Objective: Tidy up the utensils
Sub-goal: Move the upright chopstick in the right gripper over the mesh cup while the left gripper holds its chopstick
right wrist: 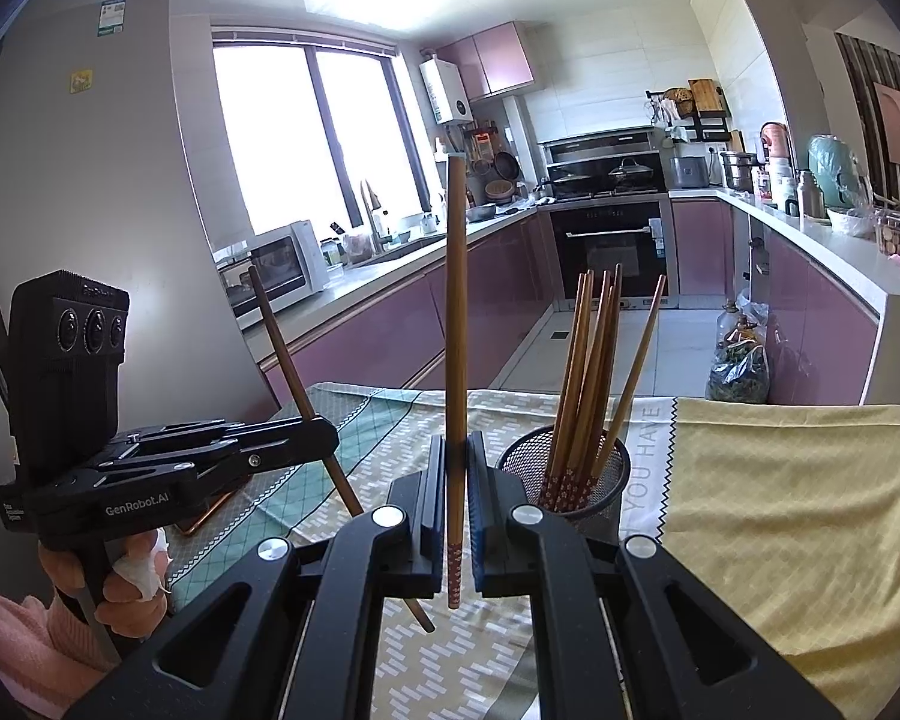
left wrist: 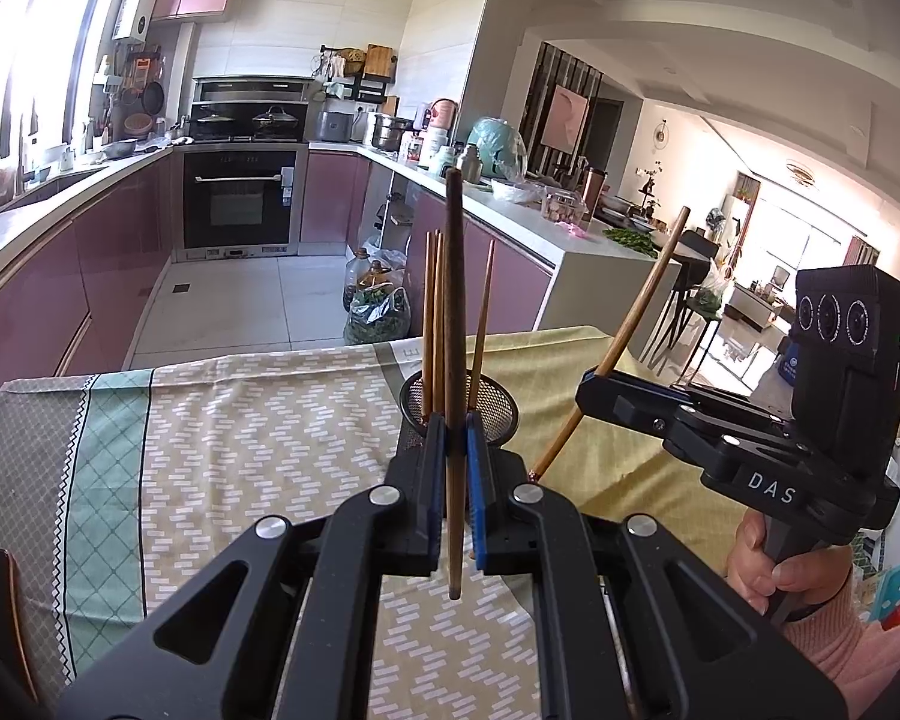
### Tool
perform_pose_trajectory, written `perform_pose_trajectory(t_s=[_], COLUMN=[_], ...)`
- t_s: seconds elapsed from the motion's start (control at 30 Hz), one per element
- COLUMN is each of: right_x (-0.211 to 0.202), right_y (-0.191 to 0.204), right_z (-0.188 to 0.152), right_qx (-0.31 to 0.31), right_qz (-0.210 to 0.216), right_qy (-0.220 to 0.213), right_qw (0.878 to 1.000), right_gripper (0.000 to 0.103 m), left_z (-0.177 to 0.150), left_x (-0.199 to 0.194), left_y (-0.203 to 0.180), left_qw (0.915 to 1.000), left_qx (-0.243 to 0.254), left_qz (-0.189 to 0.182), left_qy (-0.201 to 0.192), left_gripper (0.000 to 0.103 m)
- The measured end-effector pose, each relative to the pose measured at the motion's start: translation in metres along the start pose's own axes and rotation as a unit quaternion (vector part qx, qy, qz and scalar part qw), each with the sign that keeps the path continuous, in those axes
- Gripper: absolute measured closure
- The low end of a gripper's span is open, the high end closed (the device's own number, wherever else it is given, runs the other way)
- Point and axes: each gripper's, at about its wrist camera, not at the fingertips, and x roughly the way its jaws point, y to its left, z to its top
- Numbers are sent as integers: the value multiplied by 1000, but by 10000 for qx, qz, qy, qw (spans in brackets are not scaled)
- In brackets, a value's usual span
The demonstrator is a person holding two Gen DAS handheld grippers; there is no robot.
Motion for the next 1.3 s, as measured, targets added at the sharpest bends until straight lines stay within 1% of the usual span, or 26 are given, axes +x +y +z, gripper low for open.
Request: perform_pose_trajectory(t_s=[1.3], right_x=[-4], right_y=[-4], right_z=[13], right_qx=[-20], right_qz=[-76], right_qy=[-144], right_qw=[9999], right_gripper=[97], left_z=[19], left_x=[3], left_y=[-9], left_qw=[9996], left_qx=[208], left_qz=[85], left_qy=[-163], left_gripper=[96])
